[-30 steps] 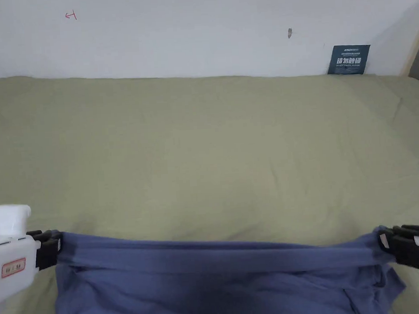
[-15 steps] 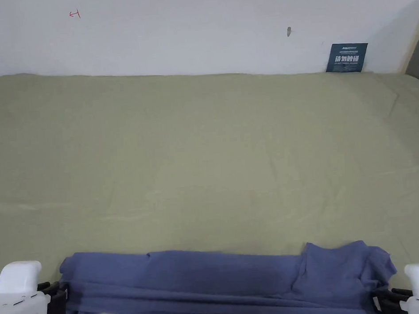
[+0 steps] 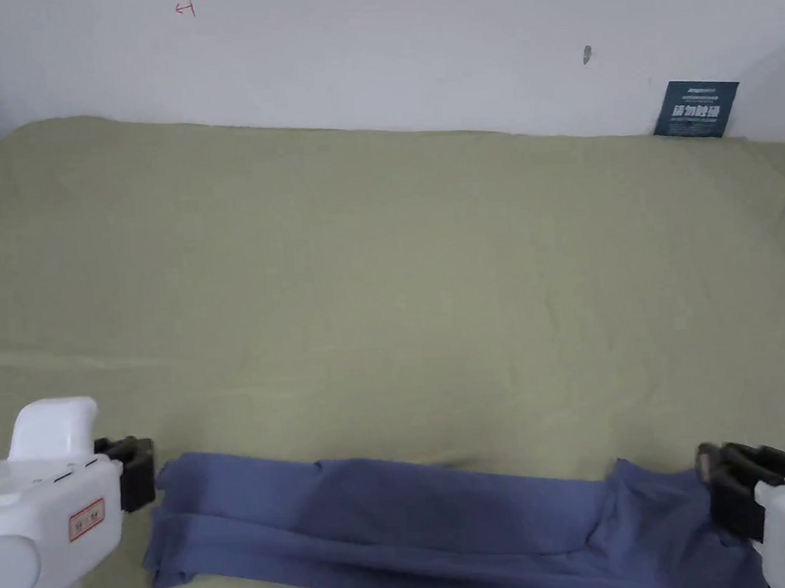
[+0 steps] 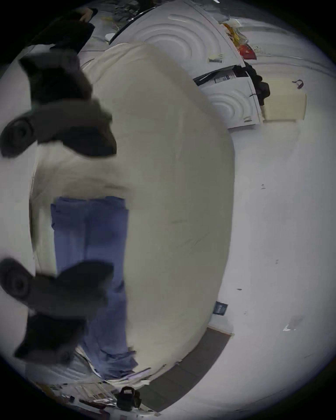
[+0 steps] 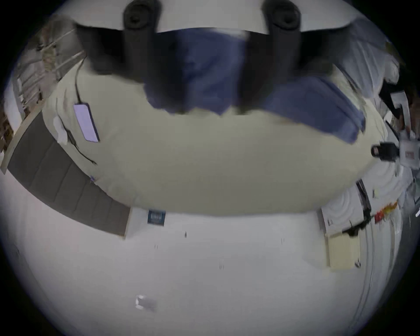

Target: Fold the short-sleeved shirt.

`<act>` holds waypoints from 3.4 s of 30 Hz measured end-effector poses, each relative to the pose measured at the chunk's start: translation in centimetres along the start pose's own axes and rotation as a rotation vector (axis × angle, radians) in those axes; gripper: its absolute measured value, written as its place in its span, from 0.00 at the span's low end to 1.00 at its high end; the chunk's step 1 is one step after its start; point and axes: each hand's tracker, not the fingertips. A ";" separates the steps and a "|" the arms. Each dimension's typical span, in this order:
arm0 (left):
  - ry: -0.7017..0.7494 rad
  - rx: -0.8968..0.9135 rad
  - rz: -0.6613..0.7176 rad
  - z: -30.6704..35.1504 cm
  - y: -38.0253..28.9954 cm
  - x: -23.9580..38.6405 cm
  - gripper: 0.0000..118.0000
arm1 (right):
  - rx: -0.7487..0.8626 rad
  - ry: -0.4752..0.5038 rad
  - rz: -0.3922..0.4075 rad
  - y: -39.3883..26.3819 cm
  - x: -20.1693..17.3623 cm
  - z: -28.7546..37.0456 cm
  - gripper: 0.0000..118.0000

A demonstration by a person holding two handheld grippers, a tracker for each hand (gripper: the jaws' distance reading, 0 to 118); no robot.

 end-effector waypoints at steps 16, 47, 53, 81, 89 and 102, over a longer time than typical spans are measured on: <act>-0.489 -0.517 0.353 -11.0 1.7 -10.5 0.00 | 0.223 -0.088 0.134 -0.6 -9.8 -2.7 0.00; -0.549 -0.495 0.523 -11.5 -1.2 -9.9 0.06 | 0.227 -0.008 0.111 0.7 -12.9 -1.4 0.00; -0.401 -0.382 0.543 -5.7 0.2 -14.3 0.06 | 0.258 -0.006 0.088 1.6 -11.8 -1.0 0.00; -0.485 -0.557 0.008 -11.8 -2.9 17.4 1.00 | 0.199 -0.103 0.005 -0.2 -4.5 1.0 0.00; -0.609 -0.395 0.219 -8.0 -0.9 9.6 0.29 | 0.178 -0.091 -0.009 -0.6 -4.8 0.2 0.00; -0.677 -0.613 0.231 -13.4 -5.6 13.9 0.00 | 0.141 -0.039 0.020 -1.0 -6.4 -0.8 0.00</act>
